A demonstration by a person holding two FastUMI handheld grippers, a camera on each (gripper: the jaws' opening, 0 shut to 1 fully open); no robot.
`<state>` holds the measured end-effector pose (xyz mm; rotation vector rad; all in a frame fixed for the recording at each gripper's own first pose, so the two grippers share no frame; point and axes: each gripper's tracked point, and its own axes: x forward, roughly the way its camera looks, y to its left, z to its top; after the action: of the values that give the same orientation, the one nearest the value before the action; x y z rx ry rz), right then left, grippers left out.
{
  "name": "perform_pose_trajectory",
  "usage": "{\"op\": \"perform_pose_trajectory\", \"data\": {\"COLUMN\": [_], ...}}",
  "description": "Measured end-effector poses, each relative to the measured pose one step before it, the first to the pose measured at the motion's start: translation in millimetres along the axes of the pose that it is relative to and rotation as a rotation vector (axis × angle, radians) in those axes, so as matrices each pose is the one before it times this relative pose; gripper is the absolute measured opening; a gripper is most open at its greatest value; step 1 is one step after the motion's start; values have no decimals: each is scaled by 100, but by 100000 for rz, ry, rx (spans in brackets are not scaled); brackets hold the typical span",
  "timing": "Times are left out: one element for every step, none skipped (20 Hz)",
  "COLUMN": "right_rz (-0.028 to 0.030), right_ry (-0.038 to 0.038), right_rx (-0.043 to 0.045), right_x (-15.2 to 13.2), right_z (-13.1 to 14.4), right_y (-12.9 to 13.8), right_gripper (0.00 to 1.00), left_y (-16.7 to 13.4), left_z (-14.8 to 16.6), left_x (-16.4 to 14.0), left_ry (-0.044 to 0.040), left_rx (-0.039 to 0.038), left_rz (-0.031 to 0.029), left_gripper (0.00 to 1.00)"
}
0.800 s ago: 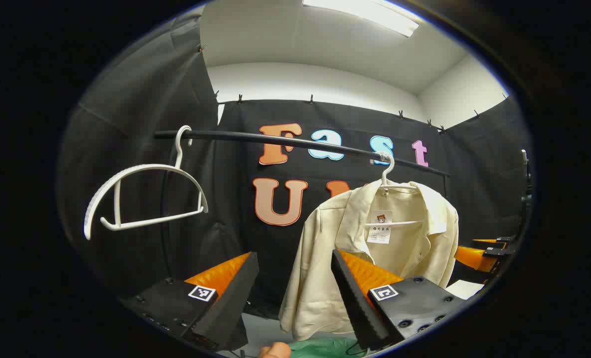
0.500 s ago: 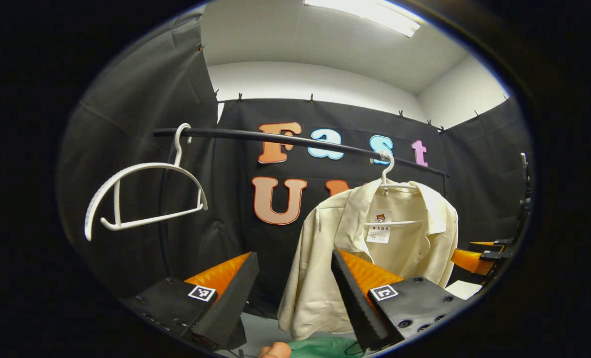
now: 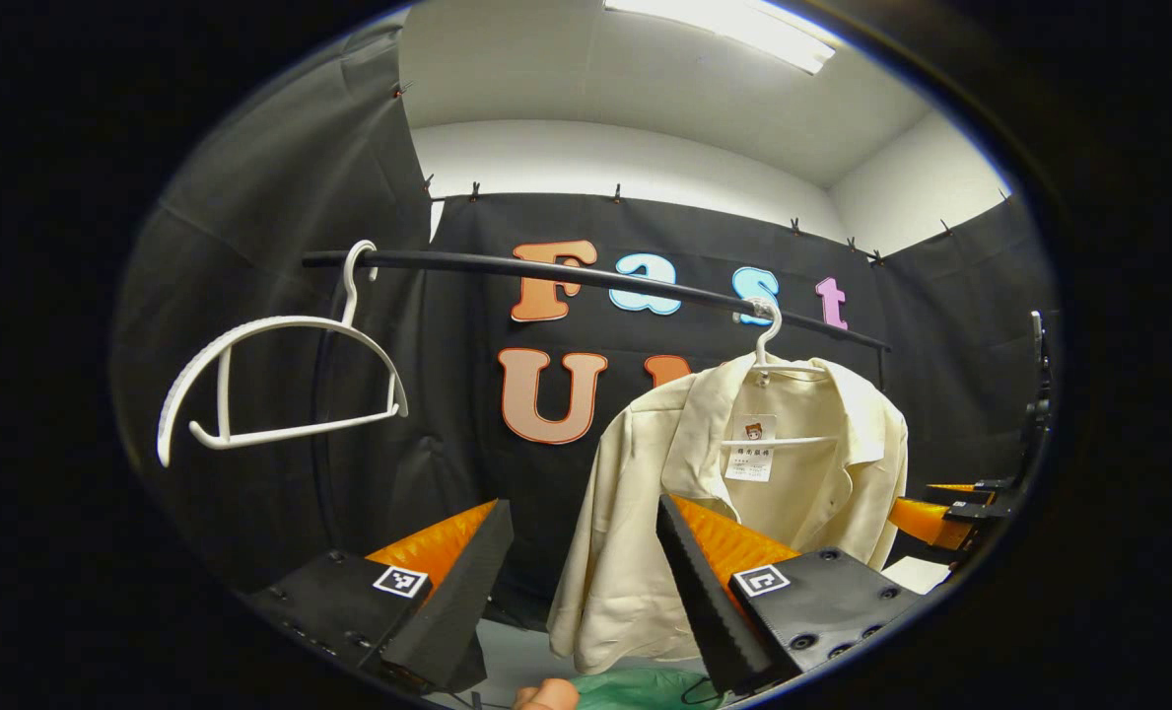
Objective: Grasp the clothes on the hanger with both hands and then place them into the laundry hamper below.
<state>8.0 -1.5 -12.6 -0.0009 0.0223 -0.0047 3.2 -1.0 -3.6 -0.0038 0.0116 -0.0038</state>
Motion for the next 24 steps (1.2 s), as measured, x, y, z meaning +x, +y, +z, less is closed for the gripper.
{"op": "perform_pose_trajectory", "data": {"right_rz": [-225,-175,-43,284,451,355,-274,-420,-347,-351,-643,-1000,-1279,-1686,-1756,-1387,-1850,-1927,-1465,-1601,-1691,-1598,-1161,-868], "right_ry": [-68,104,301,408,527,331,192,-12,-361,-462,-420,-264,-354,-160,-194,-277,-181,73,-77,164,28,-399,-702,-431], "right_rx": [-465,-492,-277,106,296,172,-70,-21,249,290,-16,-362,-638,-1350,-1529,-1245,-1222,-703,-63,241,482,1014,1275,817], "right_x": [78,335,145,276,180,400,398,404,282,456,410,667,433,634,596,529,807,547,560,769,831,730,557,735], "right_z": [-187,-214,-258,-317,-247,-244,-99,-140,116,29,-66,-48,-68,-140,4,-82,-49,-100,-54,-104,-58,3,139,54], "right_y": [8,128,300,319,479,413,305,248,318,307,131,216,180,16,64,170,-57,-151,-141,-260,-407,-338,-120,-219], "right_gripper": [94,93,93,93,93,93,93,93,93,93,93,94,94,94,93,93,93,93,93,94,93,94,94,93], "left_y": [72,56,-23,44,31,148,101,82,81,118,29,179,86,120,77,173,182,165,188,46,86,-24,64,96], "left_z": [-20,-42,-41,-130,-122,-128,-111,-89,-91,-88,-45,-141,-77,-134,-61,-77,-33,-63,-73,21,-84,-4,-80,-17], "left_x": [24,-68,16,-17,42,-20,-16,12,-8,-31,6,60,19,39,-10,-4,54,53,18,4,-62,-49,-20,-25], "left_ry": [43,115,195,215,273,248,197,201,139,202,284,252,340,281,250,183,114,190,60,23,36,55,-13,22], "left_rx": [23,-51,-71,-20,156,163,105,54,-33,-126,-66,-75,-49,-113,-126,-128,-165,-84,-43,9,-39,-26,-50,-38], "left_rz": [74,123,104,101,104,188,203,221,174,139,118,137,5,72,249,258,402,422,338,182,142,20,-1,71], "left_gripper": [97,97,97,93,97,93,97,97,93,97,93,97,97,97,97,97,97,97,97,97,97,97,97,97]}}
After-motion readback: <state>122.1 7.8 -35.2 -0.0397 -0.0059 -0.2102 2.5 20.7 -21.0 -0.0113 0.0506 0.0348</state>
